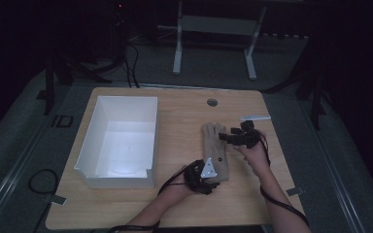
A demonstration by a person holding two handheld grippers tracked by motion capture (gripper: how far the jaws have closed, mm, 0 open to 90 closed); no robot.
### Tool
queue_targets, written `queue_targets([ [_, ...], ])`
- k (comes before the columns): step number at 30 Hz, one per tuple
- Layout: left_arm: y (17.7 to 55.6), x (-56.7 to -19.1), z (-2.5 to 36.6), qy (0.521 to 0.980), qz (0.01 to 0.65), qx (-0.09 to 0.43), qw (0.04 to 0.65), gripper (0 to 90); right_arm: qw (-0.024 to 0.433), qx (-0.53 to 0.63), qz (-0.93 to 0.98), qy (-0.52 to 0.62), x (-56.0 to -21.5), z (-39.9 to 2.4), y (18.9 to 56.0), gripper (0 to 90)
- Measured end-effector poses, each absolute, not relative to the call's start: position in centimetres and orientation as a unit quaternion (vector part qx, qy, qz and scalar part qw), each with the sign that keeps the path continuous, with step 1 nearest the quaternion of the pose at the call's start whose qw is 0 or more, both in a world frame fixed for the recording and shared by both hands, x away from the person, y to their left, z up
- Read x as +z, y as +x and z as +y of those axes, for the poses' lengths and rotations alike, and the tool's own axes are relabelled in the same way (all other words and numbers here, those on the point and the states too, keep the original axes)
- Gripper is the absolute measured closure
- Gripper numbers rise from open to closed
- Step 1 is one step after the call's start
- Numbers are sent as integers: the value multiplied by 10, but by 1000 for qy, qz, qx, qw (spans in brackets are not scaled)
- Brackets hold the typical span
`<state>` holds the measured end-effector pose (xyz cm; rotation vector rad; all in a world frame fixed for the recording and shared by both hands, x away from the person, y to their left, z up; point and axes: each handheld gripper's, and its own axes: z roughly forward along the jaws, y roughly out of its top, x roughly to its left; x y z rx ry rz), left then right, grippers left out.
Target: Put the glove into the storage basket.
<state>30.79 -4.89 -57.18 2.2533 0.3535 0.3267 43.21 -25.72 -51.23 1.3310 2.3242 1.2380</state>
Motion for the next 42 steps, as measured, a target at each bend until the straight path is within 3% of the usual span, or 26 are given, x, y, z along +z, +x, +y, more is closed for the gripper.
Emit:
queue_targets([
  [8, 315, -572, -48, 897, 140, 125, 400, 553, 72, 389, 784, 479, -540, -245, 455, 253],
  [15, 319, -573, -44, 895, 141, 111, 409, 576, 57, 371, 797, 474, -556, -236, 463, 241],
  [18, 318, -574, -44, 894, 140, 114, 410, 576, 62, 365, 812, 451, -556, -232, 463, 342],
  [20, 317, -575, -45, 893, 141, 120, 411, 584, 44, 367, 817, 442, -556, -229, 463, 493],
  [22, 316, -576, -45, 891, 142, 129, 411, 611, 41, 367, 819, 439, -556, -224, 462, 576],
  [24, 315, -576, -45, 890, 144, 141, 409, 660, 46, 369, 819, 436, -555, -220, 461, 610],
  [27, 315, -575, -45, 890, 146, 155, 403, 758, 51, 371, 819, 434, -553, -216, 459, 643],
  [30, 316, -573, -46, 892, 146, 160, 397, 798, 49, 375, 816, 436, -550, -215, 459, 658],
  [42, 319, -552, -48, 896, 164, 166, 377, 812, 44, 418, 800, 429, -516, -225, 456, 661],
])
